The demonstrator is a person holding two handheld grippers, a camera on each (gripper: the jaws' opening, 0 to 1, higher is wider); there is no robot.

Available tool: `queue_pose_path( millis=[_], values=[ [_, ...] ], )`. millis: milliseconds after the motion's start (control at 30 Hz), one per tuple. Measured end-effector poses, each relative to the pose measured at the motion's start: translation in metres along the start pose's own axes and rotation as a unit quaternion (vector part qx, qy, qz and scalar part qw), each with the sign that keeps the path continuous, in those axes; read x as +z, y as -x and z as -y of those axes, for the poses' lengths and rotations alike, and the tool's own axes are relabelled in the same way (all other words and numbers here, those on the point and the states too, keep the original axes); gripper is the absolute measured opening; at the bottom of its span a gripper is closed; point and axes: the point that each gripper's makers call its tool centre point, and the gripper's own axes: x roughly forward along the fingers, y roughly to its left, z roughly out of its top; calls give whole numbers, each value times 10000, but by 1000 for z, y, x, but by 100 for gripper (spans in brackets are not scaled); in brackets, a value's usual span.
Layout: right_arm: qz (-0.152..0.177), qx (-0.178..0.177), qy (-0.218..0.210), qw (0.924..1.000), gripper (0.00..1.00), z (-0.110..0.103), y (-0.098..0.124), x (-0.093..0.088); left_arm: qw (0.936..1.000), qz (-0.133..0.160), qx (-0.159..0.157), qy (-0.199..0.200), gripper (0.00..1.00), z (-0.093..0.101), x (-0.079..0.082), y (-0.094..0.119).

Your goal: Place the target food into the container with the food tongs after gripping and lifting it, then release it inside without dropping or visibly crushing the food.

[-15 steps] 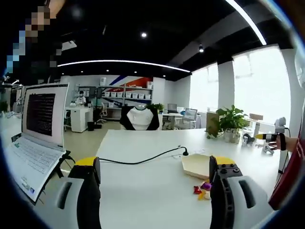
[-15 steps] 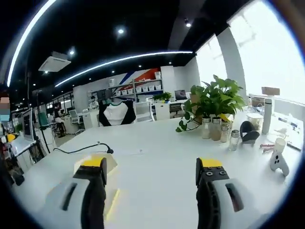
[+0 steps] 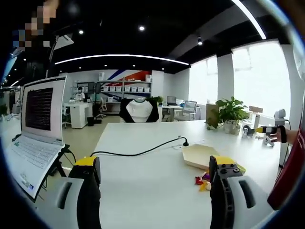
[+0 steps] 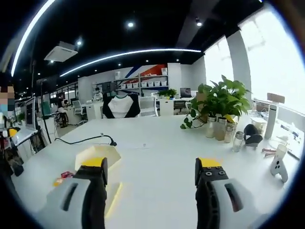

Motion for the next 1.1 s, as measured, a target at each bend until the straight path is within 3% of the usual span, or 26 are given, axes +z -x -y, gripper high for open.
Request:
queue_pose_path(
  millis=[467, 567, 733, 1100],
  values=[
    [-207, 17, -19, 9998, 72, -2, -6, -11, 9998, -159, -53, -119, 100, 5, -9, -9],
    [-430, 40, -94, 9990, 61, -8, -7, -22, 9998, -164, -76, -113, 100, 6, -9, -11],
    [-592, 83, 2, 9982, 66, -16, -11, -30, 9998, -153, -91, -99, 100, 5, -10, -13],
    [-581, 39, 135, 9982, 69, -16, -19, -27, 9992, -330, -40, -201, 100, 0, -19, -15]
  ],
)
